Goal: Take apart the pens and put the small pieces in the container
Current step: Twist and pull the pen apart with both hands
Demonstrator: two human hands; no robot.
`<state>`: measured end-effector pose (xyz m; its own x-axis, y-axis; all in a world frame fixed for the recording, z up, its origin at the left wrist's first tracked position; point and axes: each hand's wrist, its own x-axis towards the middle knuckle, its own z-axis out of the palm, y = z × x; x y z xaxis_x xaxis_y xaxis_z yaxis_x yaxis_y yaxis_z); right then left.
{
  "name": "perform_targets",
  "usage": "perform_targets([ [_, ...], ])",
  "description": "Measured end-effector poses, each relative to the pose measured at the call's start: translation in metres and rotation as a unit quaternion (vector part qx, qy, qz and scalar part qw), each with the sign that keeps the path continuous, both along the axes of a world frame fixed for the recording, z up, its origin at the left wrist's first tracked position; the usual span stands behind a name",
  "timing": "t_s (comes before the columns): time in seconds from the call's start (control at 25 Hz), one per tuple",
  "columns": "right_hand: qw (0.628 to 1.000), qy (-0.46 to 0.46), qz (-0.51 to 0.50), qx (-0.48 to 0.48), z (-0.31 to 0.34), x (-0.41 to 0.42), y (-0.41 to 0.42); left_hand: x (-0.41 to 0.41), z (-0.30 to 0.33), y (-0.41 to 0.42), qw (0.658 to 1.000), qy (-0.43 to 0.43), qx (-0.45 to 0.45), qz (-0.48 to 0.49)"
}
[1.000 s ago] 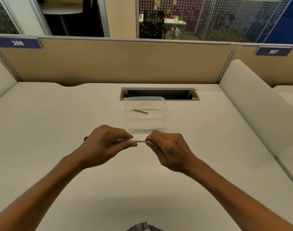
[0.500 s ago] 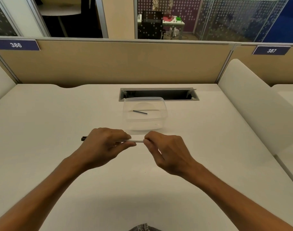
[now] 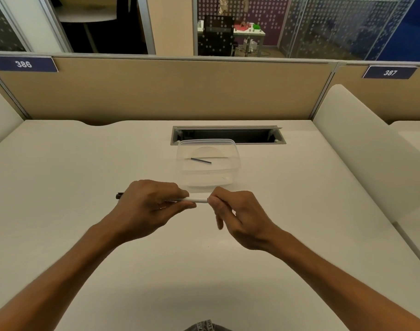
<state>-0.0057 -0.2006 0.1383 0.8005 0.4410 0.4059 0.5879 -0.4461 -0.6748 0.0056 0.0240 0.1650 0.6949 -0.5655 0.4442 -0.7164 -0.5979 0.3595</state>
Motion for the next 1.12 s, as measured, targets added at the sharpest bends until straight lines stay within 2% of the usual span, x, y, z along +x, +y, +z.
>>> perform_targets([
  [0.04,0.989,0.127,0.020,0.068,0.001,0.000,0.001,-0.001,0.001,0.000,0.998,-0.044,0.037,0.003],
  [0.12,0.914,0.368,0.065,0.162,0.005,0.003,0.000,-0.003,0.001,0.000,0.990,-0.099,0.103,0.001],
  [0.16,0.878,0.438,0.076,0.176,0.008,0.004,-0.003,-0.004,0.000,-0.001,0.987,-0.107,0.122,-0.002],
  [0.2,0.859,0.474,0.079,0.174,0.008,0.004,-0.005,-0.004,-0.001,-0.001,0.986,-0.104,0.131,-0.005],
  [0.24,0.859,0.479,0.070,0.167,0.008,0.003,-0.007,-0.004,-0.002,-0.002,0.987,-0.093,0.129,-0.006],
  [0.28,0.883,0.443,0.049,0.148,0.008,0.001,-0.006,-0.004,-0.002,-0.003,0.990,-0.076,0.117,-0.004],
  [0.32,0.927,0.359,0.019,0.111,0.006,-0.003,-0.004,-0.004,-0.002,-0.003,0.993,-0.057,0.099,0.000],
  [0.36,0.972,0.229,-0.018,0.050,0.004,-0.005,-0.003,-0.003,-0.002,-0.003,0.996,-0.037,0.078,0.005],
  [0.4,0.995,0.075,-0.053,-0.038,0.002,-0.008,-0.003,-0.002,-0.002,-0.003,0.998,-0.015,0.057,0.010],
  [0.44,0.988,-0.057,-0.075,-0.121,0.002,-0.008,-0.004,0.000,-0.002,-0.003,0.999,0.013,0.036,0.014],
  [0.48,0.971,-0.145,-0.082,-0.174,0.003,-0.008,-0.005,0.001,-0.001,-0.003,0.999,0.046,0.017,0.016],
  [0.52,0.959,-0.182,-0.077,-0.201,0.007,-0.008,-0.006,0.002,-0.001,-0.002,0.997,0.077,0.001,0.016],
  [0.68,0.948,-0.234,-0.042,-0.214,0.011,-0.004,-0.010,0.004,-0.001,-0.001,0.988,0.146,-0.047,-0.002],
  [0.8,0.953,-0.232,-0.034,-0.193,0.011,-0.004,-0.010,0.002,0.000,-0.002,0.986,0.155,-0.066,-0.013],
  [0.96,0.984,-0.143,-0.031,-0.106,0.008,-0.004,-0.008,0.000,0.004,-0.004,0.994,0.093,-0.048,-0.012],
  [1.04,1.000,0.001,-0.015,-0.002,0.006,-0.007,-0.004,-0.003,0.008,-0.007,1.000,0.022,-0.004,-0.007],
  [1.08,0.991,0.115,-0.001,0.074,0.006,-0.008,-0.002,-0.004,0.009,-0.008,0.999,-0.021,0.035,-0.007],
  [1.12,0.961,0.237,0.013,0.138,0.008,-0.007,-0.001,-0.004,0.011,-0.009,0.995,-0.056,0.076,-0.008],
])
